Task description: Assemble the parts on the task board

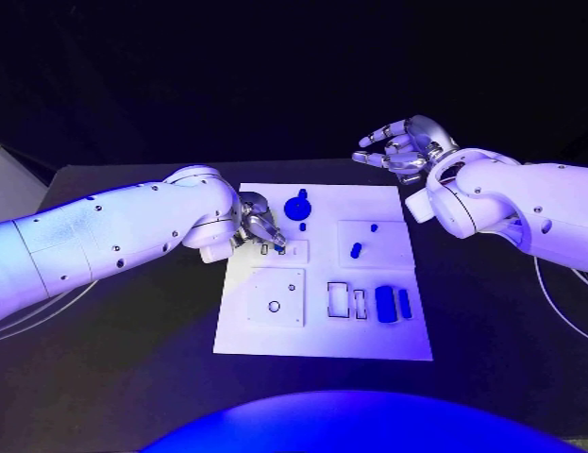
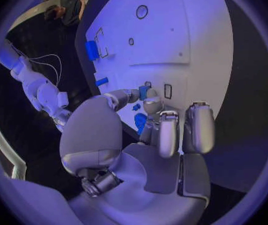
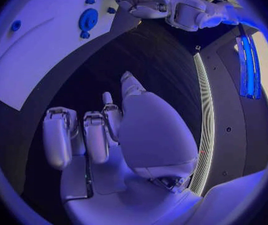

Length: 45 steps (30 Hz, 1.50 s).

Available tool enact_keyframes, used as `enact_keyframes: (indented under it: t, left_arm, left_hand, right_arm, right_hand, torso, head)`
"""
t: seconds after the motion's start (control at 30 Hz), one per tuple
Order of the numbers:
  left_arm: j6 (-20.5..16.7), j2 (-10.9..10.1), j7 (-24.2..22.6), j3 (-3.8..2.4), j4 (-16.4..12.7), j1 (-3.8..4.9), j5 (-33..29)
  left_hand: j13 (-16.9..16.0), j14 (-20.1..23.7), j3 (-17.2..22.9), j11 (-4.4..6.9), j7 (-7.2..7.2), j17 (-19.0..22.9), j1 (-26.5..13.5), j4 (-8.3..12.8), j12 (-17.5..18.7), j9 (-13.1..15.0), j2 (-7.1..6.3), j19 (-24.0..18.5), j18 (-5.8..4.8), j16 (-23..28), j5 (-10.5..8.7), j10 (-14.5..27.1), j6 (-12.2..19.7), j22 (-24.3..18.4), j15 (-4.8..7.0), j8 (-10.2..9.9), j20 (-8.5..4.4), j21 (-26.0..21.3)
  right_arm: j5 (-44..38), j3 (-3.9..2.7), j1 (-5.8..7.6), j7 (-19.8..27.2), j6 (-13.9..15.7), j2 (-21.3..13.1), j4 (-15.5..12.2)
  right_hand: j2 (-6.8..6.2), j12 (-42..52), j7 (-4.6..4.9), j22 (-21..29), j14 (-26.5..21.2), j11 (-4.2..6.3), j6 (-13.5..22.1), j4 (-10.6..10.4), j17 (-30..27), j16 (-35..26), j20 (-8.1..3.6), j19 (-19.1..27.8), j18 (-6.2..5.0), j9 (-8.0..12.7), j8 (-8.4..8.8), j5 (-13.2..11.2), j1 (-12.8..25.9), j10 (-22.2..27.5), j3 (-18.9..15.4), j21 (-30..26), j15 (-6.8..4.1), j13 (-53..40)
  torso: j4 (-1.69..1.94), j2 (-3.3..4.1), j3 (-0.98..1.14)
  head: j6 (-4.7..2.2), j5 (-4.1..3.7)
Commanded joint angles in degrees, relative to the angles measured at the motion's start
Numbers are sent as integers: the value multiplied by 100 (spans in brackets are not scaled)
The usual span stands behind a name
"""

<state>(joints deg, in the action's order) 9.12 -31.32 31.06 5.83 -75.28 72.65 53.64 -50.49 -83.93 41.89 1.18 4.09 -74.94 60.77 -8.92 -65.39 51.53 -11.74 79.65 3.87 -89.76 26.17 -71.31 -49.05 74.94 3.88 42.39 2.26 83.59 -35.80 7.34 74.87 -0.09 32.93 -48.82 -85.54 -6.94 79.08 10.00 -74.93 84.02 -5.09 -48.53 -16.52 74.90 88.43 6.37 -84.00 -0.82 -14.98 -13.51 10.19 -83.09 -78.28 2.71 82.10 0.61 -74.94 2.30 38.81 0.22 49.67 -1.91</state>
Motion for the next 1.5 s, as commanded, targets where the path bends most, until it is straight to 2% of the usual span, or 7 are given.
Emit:
enact_keyframes:
  t: [0.03,0.37,1.07,1.5]
  left_arm:
    - [181,16,-3,-3,7,-1,44]
    - [301,54,-5,-3,41,-1,64]
    - [387,91,-9,-4,87,-1,83]
    - [455,201,20,-4,219,-1,101]
  left_hand:
    - [-3,-607,1118,0,-101,-1506,-1,1160,4,5,70,29,-40,-24,28,-42,-152,9,43,-17,-7,25]
    - [9,-607,1116,1,-102,-1506,1,1165,12,5,69,27,-40,-24,29,-38,-153,6,44,-20,-8,24]
    - [6,-607,1115,1,-102,-1506,3,1169,12,6,67,29,-40,-24,29,-40,-155,8,45,-24,-9,25]
    - [5,-607,1112,2,-102,-1506,7,1174,14,7,71,30,-41,-24,31,-43,-160,9,47,-35,-13,25]
  right_arm:
    - [-54,0,-5,27,-91,4,2]
    - [-54,0,-10,25,-97,8,8]
    - [-54,1,-18,22,-101,14,13]
    - [-54,1,-19,21,-101,13,11]
  right_hand:
    - [-1,-23,-1,-956,497,-5,39,-3,1151,-18,4,-265,-115,0,-24,33,52,31,19,-36,6,-370]
    - [-1,-23,-1,-956,497,-5,39,-3,1151,-18,4,-265,-115,0,-24,33,52,31,19,-36,6,-370]
    - [-1,-23,-1,-956,497,-5,39,-3,1151,-18,4,-265,-115,0,-24,33,52,31,19,-36,6,-370]
    - [-1,-23,-1,-956,497,-5,39,-3,1151,-18,4,-265,-115,0,-24,33,52,31,19,-36,6,-370]
  torso:
    - [-3,-2,2]
    - [-1,2,-1]
    - [-3,1,2]
    - [-4,1,6]
  head:
    - [11,1]
    - [33,-8]
    - [33,-14]
    - [33,-26]
